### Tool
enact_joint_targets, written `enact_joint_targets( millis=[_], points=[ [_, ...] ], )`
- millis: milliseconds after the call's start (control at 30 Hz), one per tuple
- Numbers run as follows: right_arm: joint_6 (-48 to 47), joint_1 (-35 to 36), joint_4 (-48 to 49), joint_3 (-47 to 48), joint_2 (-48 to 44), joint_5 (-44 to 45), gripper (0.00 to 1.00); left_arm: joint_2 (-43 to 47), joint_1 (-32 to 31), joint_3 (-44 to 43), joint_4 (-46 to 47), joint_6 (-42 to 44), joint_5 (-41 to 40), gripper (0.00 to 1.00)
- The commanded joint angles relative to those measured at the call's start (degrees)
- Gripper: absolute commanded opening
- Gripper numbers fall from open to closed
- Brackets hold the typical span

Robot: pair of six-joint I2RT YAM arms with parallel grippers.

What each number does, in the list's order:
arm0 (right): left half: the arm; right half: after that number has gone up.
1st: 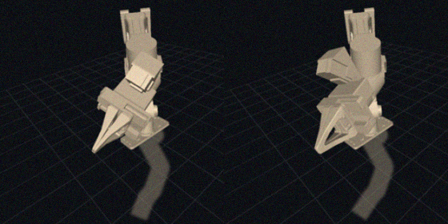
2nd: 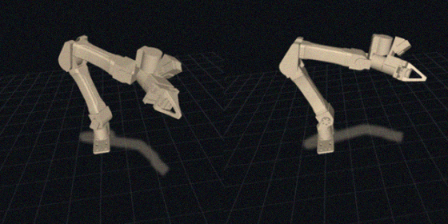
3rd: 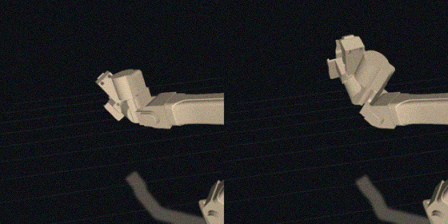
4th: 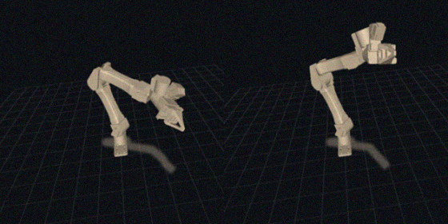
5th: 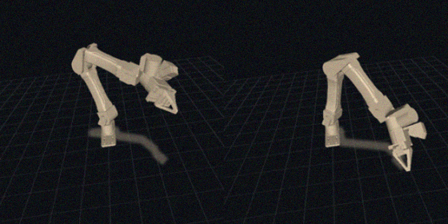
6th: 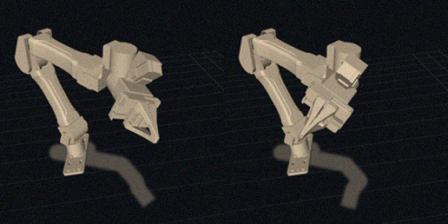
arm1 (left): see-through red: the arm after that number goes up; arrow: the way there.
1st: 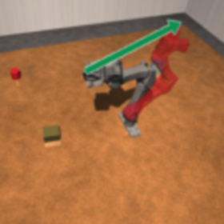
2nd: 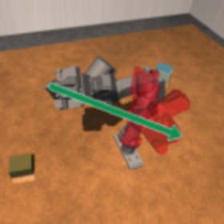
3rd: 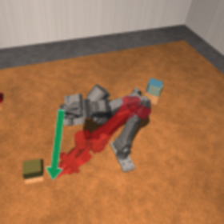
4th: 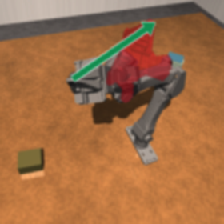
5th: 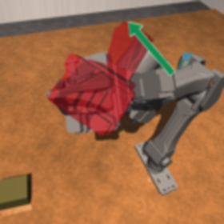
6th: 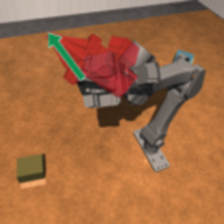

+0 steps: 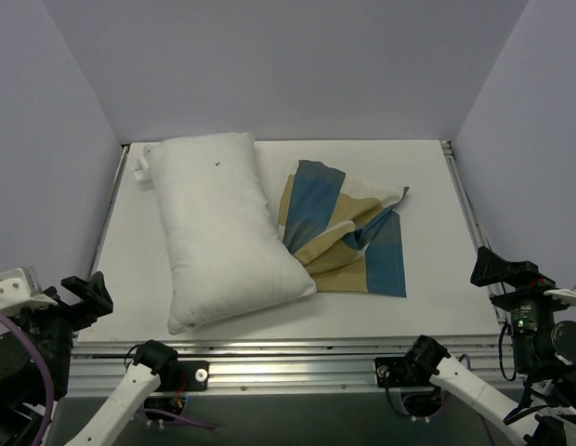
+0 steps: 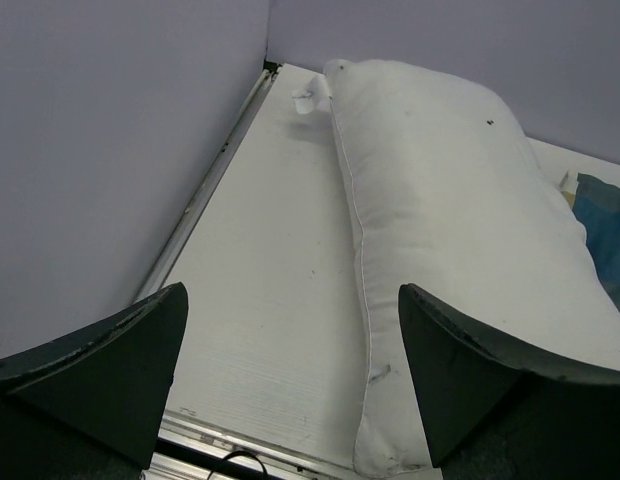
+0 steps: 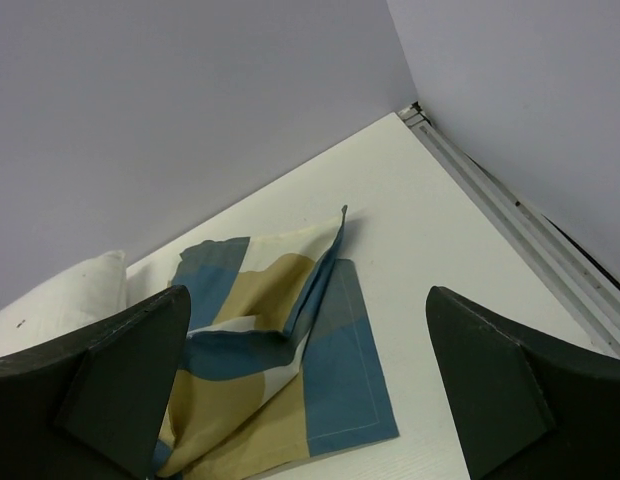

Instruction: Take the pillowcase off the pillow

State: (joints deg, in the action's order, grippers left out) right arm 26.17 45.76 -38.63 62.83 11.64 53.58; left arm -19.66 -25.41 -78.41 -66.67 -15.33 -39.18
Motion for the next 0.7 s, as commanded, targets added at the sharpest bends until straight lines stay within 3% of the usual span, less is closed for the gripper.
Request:
enact_joint_targets(
  millis=[0,667],
  points=[
    [1.42,1.61,0.49,-0.43,0.31,3.37,1.00,0.06,0.18,1.07,1.37,-0.58,-2.48,0.94],
    [-3.50,1.97,7.34,-0.95,9.80,3.37,0.99,-3.10,0.18,4.84,6.20,-0.75,-6.09,0.94]
  ],
)
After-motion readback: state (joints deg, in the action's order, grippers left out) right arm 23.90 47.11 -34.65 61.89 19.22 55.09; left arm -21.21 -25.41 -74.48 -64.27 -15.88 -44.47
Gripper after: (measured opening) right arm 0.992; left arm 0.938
